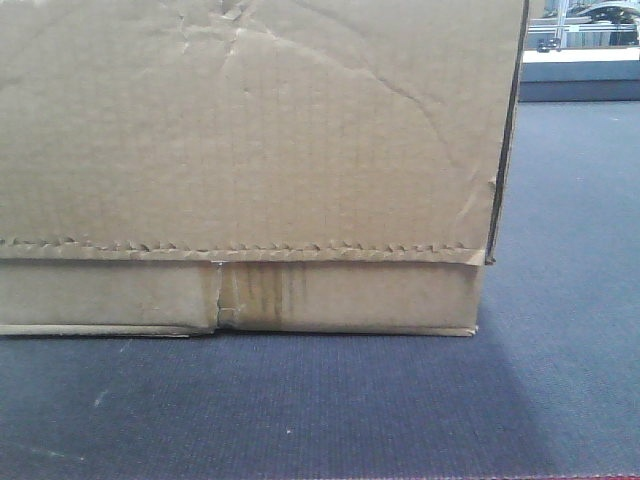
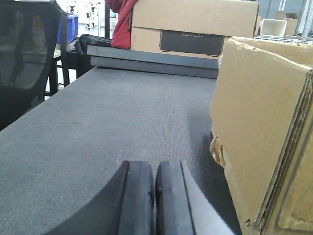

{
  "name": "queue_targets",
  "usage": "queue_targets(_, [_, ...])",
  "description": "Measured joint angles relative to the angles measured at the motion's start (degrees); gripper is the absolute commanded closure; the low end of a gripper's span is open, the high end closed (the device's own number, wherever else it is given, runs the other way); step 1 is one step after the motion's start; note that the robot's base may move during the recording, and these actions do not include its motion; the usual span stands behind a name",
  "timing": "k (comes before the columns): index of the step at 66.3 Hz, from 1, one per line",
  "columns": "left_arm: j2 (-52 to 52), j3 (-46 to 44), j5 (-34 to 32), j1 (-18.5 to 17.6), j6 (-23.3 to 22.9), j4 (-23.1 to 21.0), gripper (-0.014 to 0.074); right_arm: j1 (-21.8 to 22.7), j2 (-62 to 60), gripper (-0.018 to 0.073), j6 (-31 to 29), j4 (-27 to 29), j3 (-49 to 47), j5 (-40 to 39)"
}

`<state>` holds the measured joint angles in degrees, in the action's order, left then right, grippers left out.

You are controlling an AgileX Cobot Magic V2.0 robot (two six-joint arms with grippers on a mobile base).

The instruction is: Grab carton from right shelf to conveyor

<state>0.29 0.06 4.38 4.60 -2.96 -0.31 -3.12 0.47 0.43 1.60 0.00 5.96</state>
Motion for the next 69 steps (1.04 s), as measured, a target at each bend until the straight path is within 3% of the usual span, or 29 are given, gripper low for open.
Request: queue_targets(69, [0.0,0.0,0.0,0.0,0.0,0.0,0.0582,0.0,0.0,0.0627,0.0,0.0,0.0,-0.19])
